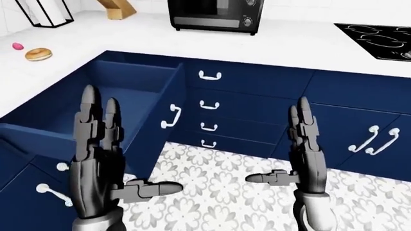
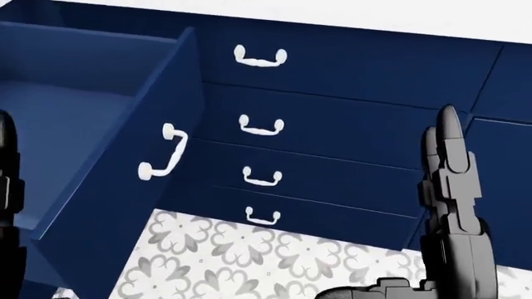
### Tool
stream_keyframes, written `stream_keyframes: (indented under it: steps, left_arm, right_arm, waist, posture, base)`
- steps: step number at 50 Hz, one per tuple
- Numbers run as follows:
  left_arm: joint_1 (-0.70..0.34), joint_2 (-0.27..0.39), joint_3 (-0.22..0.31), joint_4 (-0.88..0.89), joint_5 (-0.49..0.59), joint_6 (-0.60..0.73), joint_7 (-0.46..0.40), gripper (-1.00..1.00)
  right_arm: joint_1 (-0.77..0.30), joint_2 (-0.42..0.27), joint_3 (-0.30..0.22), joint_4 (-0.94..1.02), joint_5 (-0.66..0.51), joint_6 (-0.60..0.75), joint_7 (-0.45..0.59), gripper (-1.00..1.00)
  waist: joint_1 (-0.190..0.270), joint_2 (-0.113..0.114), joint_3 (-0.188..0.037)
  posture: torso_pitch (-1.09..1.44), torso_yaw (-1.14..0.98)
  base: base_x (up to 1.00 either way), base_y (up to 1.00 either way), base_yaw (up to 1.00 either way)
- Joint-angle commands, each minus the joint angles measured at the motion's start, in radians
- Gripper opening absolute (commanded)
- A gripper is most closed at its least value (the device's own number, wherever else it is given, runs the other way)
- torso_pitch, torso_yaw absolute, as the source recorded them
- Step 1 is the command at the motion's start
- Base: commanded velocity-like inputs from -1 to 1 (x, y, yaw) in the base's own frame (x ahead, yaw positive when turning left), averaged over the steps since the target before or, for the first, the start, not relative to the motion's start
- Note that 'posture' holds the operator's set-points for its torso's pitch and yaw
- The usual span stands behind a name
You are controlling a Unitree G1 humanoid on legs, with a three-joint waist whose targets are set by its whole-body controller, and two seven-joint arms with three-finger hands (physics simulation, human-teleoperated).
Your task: Close the right drawer.
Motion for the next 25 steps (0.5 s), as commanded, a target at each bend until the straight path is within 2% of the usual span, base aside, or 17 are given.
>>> stream_keyframes:
  steps: [1, 3, 5, 7, 8, 9, 10, 11, 12, 15, 20, 24, 25]
  left_arm:
    - [-0.013, 0.004, 0.009, -0.051, -0.003, -0.029, 0.005, 1.0]
    - [-0.013, 0.004, 0.008, -0.052, -0.002, -0.029, 0.005, 1.0]
    - [-0.011, 0.004, 0.008, -0.052, -0.003, -0.03, 0.004, 1.0]
    - [-0.01, 0.004, 0.007, -0.053, -0.002, -0.029, 0.004, 1.0]
    - [-0.01, 0.004, 0.008, -0.051, -0.004, -0.031, 0.003, 1.0]
    - [-0.01, 0.004, 0.008, -0.05, -0.004, -0.031, 0.003, 1.0]
    - [-0.01, 0.004, 0.008, -0.051, -0.004, -0.031, 0.003, 1.0]
    - [-0.01, 0.004, 0.008, -0.052, -0.004, -0.029, 0.003, 1.0]
    - [-0.01, 0.004, 0.008, -0.051, -0.004, -0.029, 0.002, 1.0]
    - [-0.01, 0.004, 0.008, -0.051, -0.004, -0.031, 0.002, 1.0]
    - [-0.009, 0.004, 0.007, -0.051, -0.002, -0.031, 0.001, 1.0]
    - [-0.01, 0.004, 0.007, -0.052, -0.003, -0.029, 0.001, 1.0]
    - [-0.01, 0.004, 0.007, -0.053, -0.003, -0.028, 0.002, 1.0]
  right_arm:
    - [-0.021, 0.002, 0.011, -0.053, 0.002, -0.03, -0.001, 1.0]
    - [-0.024, 0.001, 0.01, -0.051, 0.002, -0.028, -0.001, 1.0]
    - [-0.025, 0.0, 0.009, -0.049, 0.004, -0.027, -0.001, 1.0]
    - [-0.027, 0.001, 0.01, -0.045, 0.002, -0.028, -0.002, 1.0]
    - [-0.028, 0.0, 0.009, -0.045, 0.005, -0.026, -0.001, 1.0]
    - [-0.03, 0.0, 0.008, -0.043, 0.004, -0.027, -0.001, 1.0]
    - [-0.028, 0.0, 0.009, -0.044, 0.003, -0.028, -0.001, 1.0]
    - [-0.027, 0.0, 0.01, -0.043, 0.004, -0.03, -0.001, 1.0]
    - [-0.03, 0.0, 0.009, -0.04, 0.003, -0.029, -0.001, 1.0]
    - [-0.028, 0.0, 0.011, -0.039, 0.002, -0.031, -0.001, 1.0]
    - [-0.019, 0.001, 0.015, -0.047, 0.003, -0.033, 0.001, 1.0]
    - [-0.018, 0.001, 0.016, -0.047, 0.0, -0.031, 0.001, 1.0]
    - [-0.019, 0.001, 0.016, -0.047, 0.003, -0.031, 0.002, 1.0]
  waist:
    - [0.004, -0.003, -0.014]
    - [0.007, 0.012, -0.013]
    - [0.007, 0.037, -0.001]
    - [0.005, 0.07, 0.002]
    - [0.005, 0.094, -0.002]
    - [0.006, 0.134, -0.015]
    - [0.004, 0.143, -0.029]
    - [0.018, 0.119, -0.01]
    - [0.014, 0.119, 0.0]
    - [0.016, 0.086, -0.007]
    - [0.015, 0.041, 0.0]
    - [0.012, -0.021, -0.005]
    - [-0.001, 0.015, -0.002]
  posture:
    - [0.0, 0.0]
    - [0.0, 0.0]
    - [0.0, 0.0]
    - [0.0, 0.0]
    - [0.0, 0.0]
    - [0.0, 0.0]
    - [0.0, 0.0]
    - [0.0, 0.0]
    - [0.0, 0.0]
    - [0.0, 0.0]
    - [0.0, 0.0]
    - [0.0, 0.0]
    - [0.0, 0.0]
  base:
    - [0.0, 0.27, 0.0]
    - [0.0, 0.26, 0.0]
    - [0.0, 0.26, 0.0]
    - [0.0, 0.27, 0.0]
    - [0.0, 0.26, 0.0]
    - [0.0, 0.27, 0.0]
    - [0.0, 0.27, 0.0]
    - [0.0, 0.27, 0.0]
    - [0.0, 0.26, 0.0]
    - [0.0, 0.26, 0.0]
    - [0.0, 0.27, 0.0]
    - [0.0, 0.27, 0.0]
    - [0.0, 0.27, 0.0]
